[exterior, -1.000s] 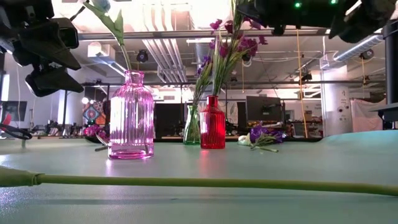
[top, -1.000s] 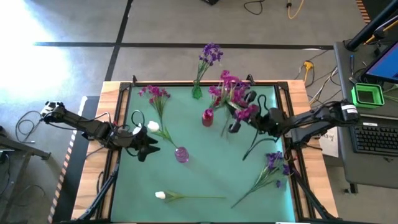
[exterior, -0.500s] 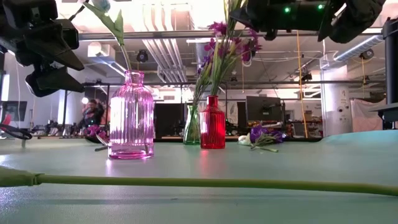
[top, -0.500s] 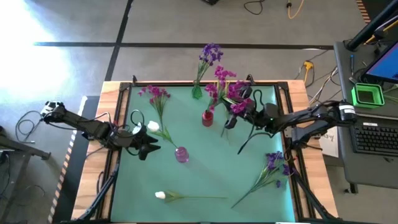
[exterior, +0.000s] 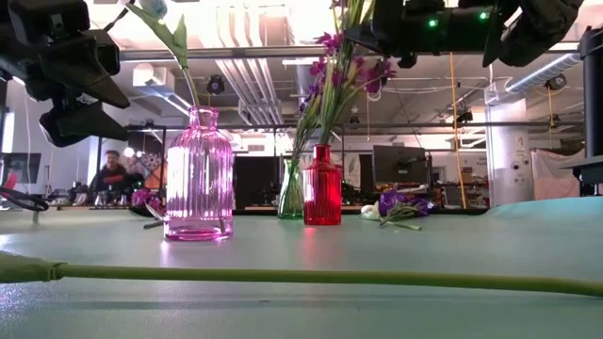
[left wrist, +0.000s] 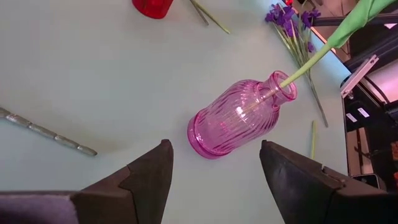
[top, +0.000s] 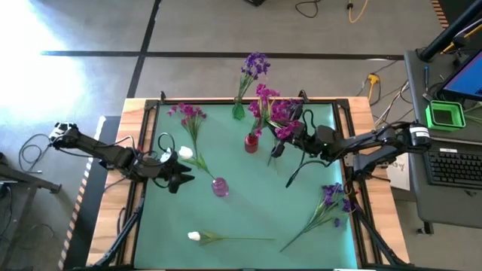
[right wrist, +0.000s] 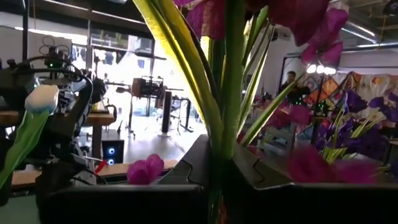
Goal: Sort flowers into vase by color
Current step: Put the bottom pink flower into the red vase
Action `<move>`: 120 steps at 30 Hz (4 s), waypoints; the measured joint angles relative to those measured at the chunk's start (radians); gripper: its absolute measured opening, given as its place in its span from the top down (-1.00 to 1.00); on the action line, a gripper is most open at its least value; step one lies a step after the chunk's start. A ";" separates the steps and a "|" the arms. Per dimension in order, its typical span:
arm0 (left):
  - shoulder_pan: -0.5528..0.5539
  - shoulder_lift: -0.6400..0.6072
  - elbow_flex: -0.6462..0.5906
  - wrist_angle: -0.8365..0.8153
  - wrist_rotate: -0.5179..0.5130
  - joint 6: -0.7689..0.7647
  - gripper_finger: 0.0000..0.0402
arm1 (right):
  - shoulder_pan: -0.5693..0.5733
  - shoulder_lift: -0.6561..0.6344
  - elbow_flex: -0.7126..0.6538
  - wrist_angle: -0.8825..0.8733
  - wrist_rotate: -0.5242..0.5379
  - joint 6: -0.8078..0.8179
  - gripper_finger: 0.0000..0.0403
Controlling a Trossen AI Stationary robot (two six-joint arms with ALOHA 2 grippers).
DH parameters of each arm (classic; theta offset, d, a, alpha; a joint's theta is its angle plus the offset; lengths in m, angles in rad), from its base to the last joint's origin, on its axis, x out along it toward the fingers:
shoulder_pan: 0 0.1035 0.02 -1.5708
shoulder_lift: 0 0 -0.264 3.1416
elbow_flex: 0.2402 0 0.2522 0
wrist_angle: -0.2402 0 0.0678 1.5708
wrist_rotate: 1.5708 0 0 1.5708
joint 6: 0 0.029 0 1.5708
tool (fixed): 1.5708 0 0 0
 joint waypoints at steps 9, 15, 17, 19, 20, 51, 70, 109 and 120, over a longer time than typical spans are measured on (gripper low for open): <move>0.000 0.003 0.000 0.000 -0.026 -0.008 -0.15 | 0.000 0.000 0.000 -0.048 0.010 0.010 0.72; 0.000 0.007 0.000 0.000 -0.049 -0.023 -0.15 | 0.000 0.000 0.000 -0.107 0.036 0.029 0.57; 0.000 0.007 0.000 0.000 -0.050 -0.023 -0.15 | 0.000 0.000 -0.001 -0.124 0.037 0.030 0.53; 0.000 0.007 0.000 0.001 -0.050 -0.023 -0.15 | 0.000 0.000 -0.001 -0.139 0.036 0.036 0.49; 0.000 0.007 0.000 0.005 -0.050 -0.024 -0.15 | 0.000 0.000 -0.001 -0.151 0.036 0.040 0.47; 0.000 0.069 0.200 -0.197 -0.208 -0.029 -0.15 | 0.030 -0.024 -0.001 -0.424 0.029 0.227 -0.02; 0.000 0.092 0.199 -0.198 -0.229 -0.007 -0.15 | 0.029 0.052 0.161 -0.537 0.019 0.269 0.49; 0.000 0.094 0.198 -0.222 -0.210 0.001 -0.15 | 0.006 0.213 0.257 -0.665 0.097 0.312 0.86; 0.000 0.094 0.198 -0.219 -0.210 -0.004 -0.15 | 0.007 0.167 0.254 -0.790 0.061 0.341 0.48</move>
